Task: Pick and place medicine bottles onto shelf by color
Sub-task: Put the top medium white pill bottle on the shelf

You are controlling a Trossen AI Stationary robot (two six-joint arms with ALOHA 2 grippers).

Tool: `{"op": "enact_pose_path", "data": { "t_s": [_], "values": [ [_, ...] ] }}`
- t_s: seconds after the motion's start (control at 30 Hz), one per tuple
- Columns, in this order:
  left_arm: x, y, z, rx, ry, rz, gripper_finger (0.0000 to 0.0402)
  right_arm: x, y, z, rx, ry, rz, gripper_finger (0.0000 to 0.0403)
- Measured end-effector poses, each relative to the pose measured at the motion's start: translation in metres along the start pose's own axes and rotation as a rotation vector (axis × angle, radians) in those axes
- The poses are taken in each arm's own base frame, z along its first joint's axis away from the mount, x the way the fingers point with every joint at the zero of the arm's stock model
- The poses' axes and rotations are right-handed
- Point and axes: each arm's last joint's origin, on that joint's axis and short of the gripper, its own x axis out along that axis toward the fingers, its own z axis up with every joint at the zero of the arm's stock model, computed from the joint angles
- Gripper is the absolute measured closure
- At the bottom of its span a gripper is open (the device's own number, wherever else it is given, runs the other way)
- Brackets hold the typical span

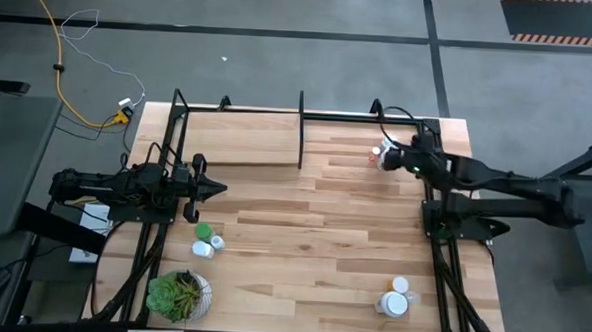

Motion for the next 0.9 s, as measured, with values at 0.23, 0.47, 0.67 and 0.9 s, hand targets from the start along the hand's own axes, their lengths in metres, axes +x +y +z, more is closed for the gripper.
{"op": "enact_pose_path", "data": {
  "t_s": [0.23, 0.47, 0.67, 0.9],
  "values": [
    [0.000, 0.000, 0.000, -0.001, 0.000, 0.000, 0.0398, 0.039, 0.005, -0.001, 0.049, 0.101, -0.130, 0.0102],
    [0.000, 0.000, 0.000, 0.000, 0.000, 0.000, 0.0398, 0.068, 0.005, -0.005, 0.083, 0.172, -0.215, 0.0102],
    [0.000, 0.000, 0.000, -0.001, 0.000, 0.000, 0.0398, 0.077, 0.011, -0.004, 0.108, 0.183, -0.168, 0.0102],
    [0.000, 0.000, 0.000, -0.001, 0.000, 0.000, 0.0398, 0.077, 0.011, -0.005, 0.105, 0.196, -0.158, 0.0102]
  ]
}}
